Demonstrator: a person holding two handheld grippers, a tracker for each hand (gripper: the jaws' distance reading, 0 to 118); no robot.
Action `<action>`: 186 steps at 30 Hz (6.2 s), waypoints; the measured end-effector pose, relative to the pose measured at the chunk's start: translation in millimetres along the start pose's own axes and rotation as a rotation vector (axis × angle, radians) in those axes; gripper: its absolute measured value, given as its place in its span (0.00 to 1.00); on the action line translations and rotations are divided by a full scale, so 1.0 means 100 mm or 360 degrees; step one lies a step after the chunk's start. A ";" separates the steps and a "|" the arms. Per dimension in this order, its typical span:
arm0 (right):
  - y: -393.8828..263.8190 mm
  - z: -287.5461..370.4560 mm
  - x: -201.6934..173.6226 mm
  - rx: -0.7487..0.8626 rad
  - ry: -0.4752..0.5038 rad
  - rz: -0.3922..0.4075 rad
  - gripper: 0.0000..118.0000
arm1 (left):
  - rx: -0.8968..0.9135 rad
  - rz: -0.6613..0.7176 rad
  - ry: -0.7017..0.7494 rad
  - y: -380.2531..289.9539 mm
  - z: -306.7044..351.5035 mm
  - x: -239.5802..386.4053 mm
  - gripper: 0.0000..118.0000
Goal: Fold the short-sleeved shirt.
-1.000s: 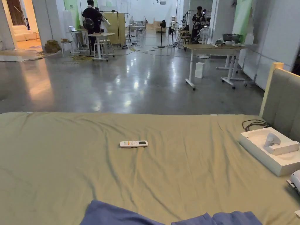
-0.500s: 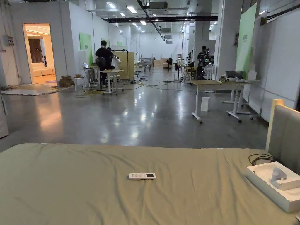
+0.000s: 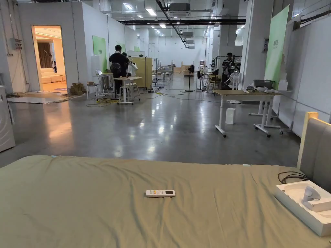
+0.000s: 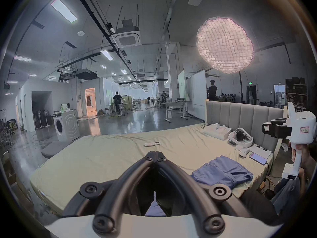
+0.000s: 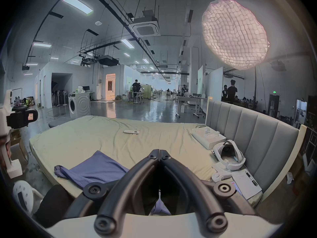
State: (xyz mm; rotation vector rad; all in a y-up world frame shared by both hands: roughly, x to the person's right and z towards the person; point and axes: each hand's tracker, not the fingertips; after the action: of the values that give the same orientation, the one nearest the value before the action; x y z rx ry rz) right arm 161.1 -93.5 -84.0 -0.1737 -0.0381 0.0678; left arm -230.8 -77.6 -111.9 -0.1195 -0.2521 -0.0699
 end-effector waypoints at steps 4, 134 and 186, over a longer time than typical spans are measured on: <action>0.02 0.00 -0.01 0.0004 0.0000 0.0016 0.00 | -0.0033 0.0021 -0.0001 0.02 -0.03 -0.01 0.01; 3.99 -1.38 0.97 0.0255 -0.0155 0.0014 0.00 | 0.0247 0.0260 0.0053 3.24 -1.41 -1.71 0.05; 4.00 -3.94 0.73 0.0118 -0.0379 0.0124 0.00 | -0.0093 0.0252 0.0289 2.63 -4.20 -1.82 0.05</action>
State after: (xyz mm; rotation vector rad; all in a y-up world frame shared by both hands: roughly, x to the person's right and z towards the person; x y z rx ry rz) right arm 225.4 237.7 -538.9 -0.0924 -0.2660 0.1670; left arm -282.1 139.4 -590.6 -0.1896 -0.0588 0.0688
